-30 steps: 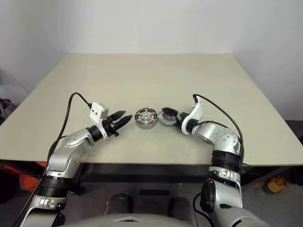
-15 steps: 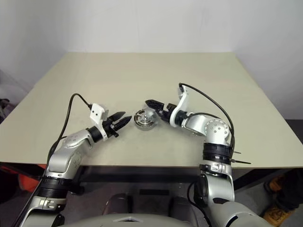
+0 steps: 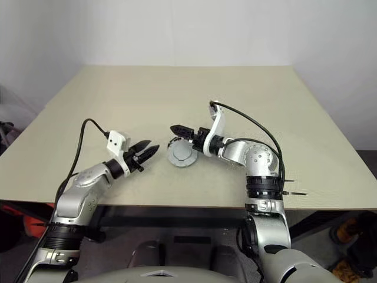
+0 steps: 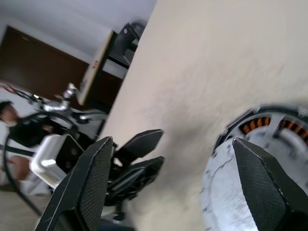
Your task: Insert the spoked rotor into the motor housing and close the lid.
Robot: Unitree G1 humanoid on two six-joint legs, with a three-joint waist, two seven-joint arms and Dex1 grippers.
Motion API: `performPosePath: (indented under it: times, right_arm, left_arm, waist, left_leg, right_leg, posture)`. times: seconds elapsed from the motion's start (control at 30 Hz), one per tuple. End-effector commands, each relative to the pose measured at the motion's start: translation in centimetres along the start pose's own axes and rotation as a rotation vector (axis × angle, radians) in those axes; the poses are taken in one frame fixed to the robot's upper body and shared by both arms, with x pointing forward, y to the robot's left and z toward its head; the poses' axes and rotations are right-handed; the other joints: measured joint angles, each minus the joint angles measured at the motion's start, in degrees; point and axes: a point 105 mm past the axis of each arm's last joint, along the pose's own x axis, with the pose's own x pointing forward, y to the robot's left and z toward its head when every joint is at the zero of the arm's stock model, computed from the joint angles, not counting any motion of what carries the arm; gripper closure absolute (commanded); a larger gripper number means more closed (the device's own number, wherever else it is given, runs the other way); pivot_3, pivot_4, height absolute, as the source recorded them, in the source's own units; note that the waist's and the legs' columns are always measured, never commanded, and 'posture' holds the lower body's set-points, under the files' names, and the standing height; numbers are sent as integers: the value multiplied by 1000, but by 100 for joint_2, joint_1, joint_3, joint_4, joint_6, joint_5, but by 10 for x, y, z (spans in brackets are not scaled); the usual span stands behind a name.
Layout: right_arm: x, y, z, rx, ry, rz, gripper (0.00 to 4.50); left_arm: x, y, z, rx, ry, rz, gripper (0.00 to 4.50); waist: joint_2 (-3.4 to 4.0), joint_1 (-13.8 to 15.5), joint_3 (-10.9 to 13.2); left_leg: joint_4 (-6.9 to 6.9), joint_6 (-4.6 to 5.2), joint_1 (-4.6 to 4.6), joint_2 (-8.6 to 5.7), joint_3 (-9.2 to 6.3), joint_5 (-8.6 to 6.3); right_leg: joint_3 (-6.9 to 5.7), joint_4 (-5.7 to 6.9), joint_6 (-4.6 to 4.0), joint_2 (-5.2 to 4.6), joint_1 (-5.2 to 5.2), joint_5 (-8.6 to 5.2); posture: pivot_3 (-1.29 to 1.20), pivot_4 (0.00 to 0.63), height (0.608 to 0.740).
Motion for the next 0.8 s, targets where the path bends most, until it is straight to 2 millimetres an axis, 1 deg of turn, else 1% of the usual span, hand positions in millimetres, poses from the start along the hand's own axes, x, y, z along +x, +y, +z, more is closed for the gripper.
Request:
performPosePath:
  times: [0.03, 0.07, 0.1, 0.27, 0.47, 0.63, 0.8]
  right_arm:
    - [-3, 24, 9, -514, -75, 75, 30]
    - [-4, 25, 5, -628, -69, 95, 30]
    - [-5, 24, -1, -702, -42, 122, 30]
    - [-7, 7, -20, -855, 58, 183, 30]
    - [3, -8, -31, -910, 87, 173, 30]
    - [8, -17, -33, -932, 84, 148, 30]
    - [11, -28, -40, -949, 106, 126, 30]
  left_arm:
    - [-1, -1, 16, 42, -56, -5, 2373]
    - [-1, -1, 16, 42, -56, -7, 2373]
    - [0, -2, 16, 42, -56, -8, 2373]
    - [1, -2, 15, 42, -54, -14, 2373]
    - [1, -2, 15, 44, -53, -18, 2373]
    - [1, -5, 14, 42, -52, -21, 2373]
    - [0, -7, 14, 37, -52, -28, 2373]
  waist:
    - [-1, 33, 0]
    - [-1, 42, 0]
    - [-2, 42, 0]
    - [-3, 2, 0]
    - [-4, -21, 0]
    - [-4, -25, 0]
    - [-4, -29, 0]
  left_leg:
    - [0, 3, -3, 2, -1, -2]
    - [0, 5, -5, 2, -1, -3]
    - [0, 8, -6, 2, -1, -5]
    - [3, 32, -3, 2, 0, -19]
    - [13, 34, 2, 2, 0, -19]
    - [14, 37, 2, 2, 0, -21]
    - [14, 40, 3, 2, 0, -22]
  right_leg:
    - [-1, -2, 0, 0, 1, 0]
    - [-1, -5, 2, -2, 1, -1]
    - [0, -6, 6, -4, 1, -3]
    - [1, -2, 6, -4, 1, -4]
    - [1, 0, 3, -4, 6, -2]
    - [1, 2, -4, -4, 8, 2]
    - [1, 1, -31, -4, 9, 18]
  posture:
    - [0, 0, 740]
    - [0, 0, 740]
    - [0, 0, 740]
    - [0, 0, 740]
    - [0, 0, 740]
    - [0, 0, 740]
    - [0, 0, 740]
